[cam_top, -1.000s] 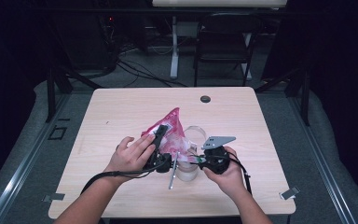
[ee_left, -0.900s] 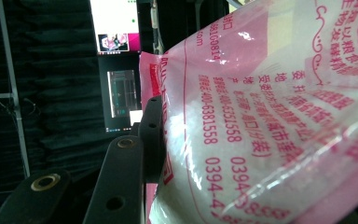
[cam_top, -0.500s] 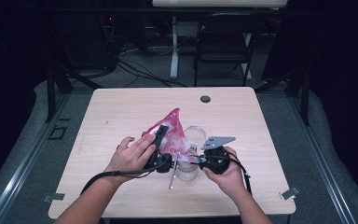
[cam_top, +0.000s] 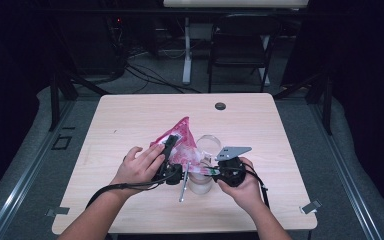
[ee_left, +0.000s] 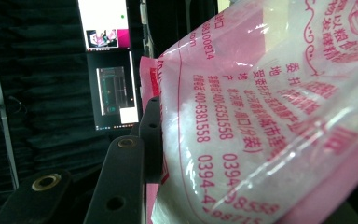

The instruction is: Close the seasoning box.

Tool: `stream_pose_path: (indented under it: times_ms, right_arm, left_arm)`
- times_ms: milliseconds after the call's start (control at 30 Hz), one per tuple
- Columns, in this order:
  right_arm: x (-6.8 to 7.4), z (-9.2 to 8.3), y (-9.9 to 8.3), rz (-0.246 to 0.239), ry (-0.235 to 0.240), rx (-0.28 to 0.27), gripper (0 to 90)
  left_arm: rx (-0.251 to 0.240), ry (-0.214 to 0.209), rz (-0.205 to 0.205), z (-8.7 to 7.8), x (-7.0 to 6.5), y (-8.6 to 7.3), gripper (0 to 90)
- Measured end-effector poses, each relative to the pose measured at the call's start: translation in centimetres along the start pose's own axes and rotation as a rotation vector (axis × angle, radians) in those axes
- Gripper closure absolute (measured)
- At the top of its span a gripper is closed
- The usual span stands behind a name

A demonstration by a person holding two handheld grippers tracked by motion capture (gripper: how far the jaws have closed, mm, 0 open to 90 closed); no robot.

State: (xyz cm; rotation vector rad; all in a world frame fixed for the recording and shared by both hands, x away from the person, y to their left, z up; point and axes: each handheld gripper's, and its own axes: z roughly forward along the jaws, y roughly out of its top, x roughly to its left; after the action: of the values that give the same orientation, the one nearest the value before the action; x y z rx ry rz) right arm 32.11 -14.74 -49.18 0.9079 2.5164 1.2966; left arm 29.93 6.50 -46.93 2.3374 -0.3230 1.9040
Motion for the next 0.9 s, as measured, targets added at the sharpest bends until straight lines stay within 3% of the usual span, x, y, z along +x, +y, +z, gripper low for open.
stream_pose_path:
  times_ms: [633,900]
  right_arm:
    - [-0.18,0.03,-0.04,0.002,-0.001,0.004,90.0]
    - [-0.11,-0.03,0.02,0.001,-0.001,0.000,90.0]
  left_arm:
    - [0.001,-0.004,0.016,0.03,0.13,0.08,63.4]
    - [0.004,-0.019,-0.007,0.02,0.11,-0.07,63.9]
